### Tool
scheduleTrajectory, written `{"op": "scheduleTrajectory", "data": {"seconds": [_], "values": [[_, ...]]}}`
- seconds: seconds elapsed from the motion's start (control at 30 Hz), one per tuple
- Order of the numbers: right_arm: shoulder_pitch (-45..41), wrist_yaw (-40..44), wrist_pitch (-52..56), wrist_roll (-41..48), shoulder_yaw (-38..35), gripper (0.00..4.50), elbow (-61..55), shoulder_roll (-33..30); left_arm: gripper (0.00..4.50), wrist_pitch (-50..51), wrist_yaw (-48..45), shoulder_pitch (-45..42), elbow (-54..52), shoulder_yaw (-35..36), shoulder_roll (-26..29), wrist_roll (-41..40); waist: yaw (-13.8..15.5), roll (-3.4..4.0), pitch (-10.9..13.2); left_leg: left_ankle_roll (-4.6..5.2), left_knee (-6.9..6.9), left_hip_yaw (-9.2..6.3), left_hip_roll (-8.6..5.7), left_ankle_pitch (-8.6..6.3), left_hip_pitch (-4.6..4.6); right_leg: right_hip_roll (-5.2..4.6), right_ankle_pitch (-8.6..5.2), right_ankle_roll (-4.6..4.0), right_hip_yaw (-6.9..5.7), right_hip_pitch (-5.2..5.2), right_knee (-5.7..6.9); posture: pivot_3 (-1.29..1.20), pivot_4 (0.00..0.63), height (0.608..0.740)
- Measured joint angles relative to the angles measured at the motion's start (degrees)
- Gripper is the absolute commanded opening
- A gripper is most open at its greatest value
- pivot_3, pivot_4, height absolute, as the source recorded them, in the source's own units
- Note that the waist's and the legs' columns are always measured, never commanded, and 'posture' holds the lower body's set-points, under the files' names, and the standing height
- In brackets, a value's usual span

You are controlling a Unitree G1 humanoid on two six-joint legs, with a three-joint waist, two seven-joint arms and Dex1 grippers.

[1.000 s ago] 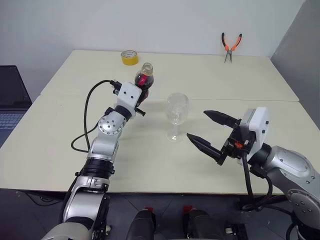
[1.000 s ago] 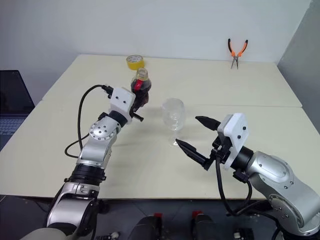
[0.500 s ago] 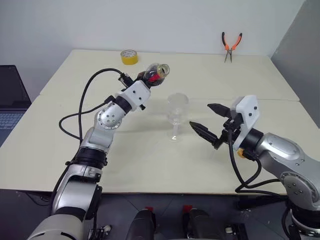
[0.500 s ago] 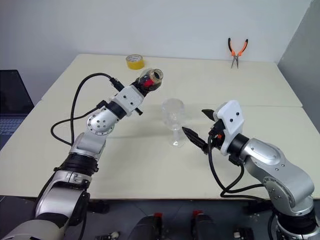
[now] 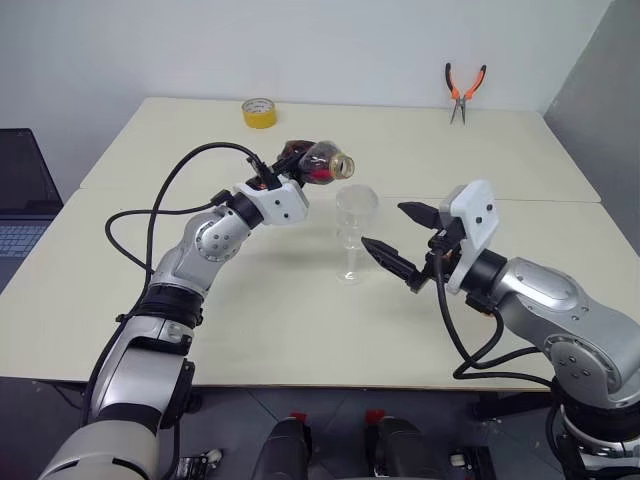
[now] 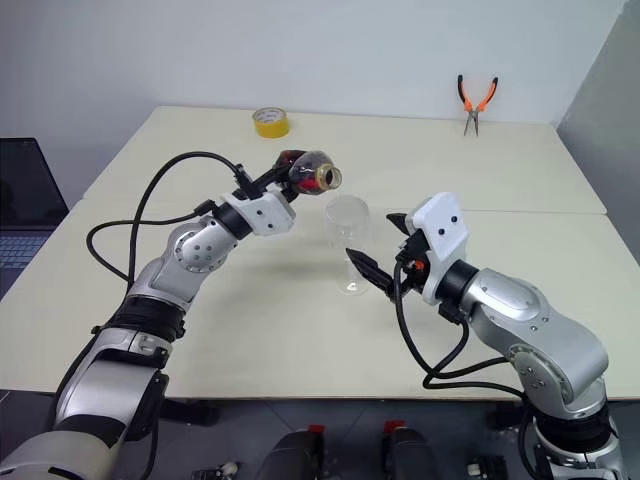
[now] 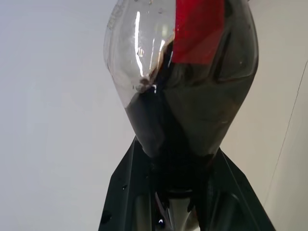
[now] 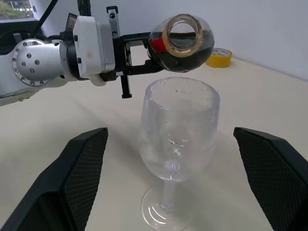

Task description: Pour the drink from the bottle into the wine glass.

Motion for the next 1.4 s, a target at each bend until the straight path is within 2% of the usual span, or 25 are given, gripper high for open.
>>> {"op": "scheduleTrajectory", "data": {"seconds": [0.43,0.6,1.4], "values": [[-1.4,-1.0,1.3,-0.1,0.2,4.5,0.1,1.7,0.64,-2.9,6.3,-2.8,3.1,-0.5,1.1,6.3,0.0,0.0,0.0,0.0,0.03,0.01,-0.01,0.0,-0.2,0.0,0.05,-0.09,-0.01,-0.25,0.1,0.0,0.15,0.74],[-1.3,-0.9,1.3,-0.2,0.6,4.5,0.1,2.0,0.64,-3.8,8.0,-3.0,3.4,-1.5,1.4,8.2,0.0,0.0,0.0,0.01,0.08,0.04,0.0,0.01,-0.54,0.0,0.17,-0.26,0.01,-0.66,0.21,0.0,0.15,0.74],[0.3,-1.0,1.2,-1.5,2.3,4.5,-0.3,2.9,0.64,-5.1,12.8,-6.1,4.3,-3.8,3.5,12.2,-0.1,0.0,0.0,0.01,0.1,0.06,-0.02,0.01,-0.56,0.0,0.18,-0.28,-0.01,-0.68,0.24,0.0,0.15,0.74]]}}
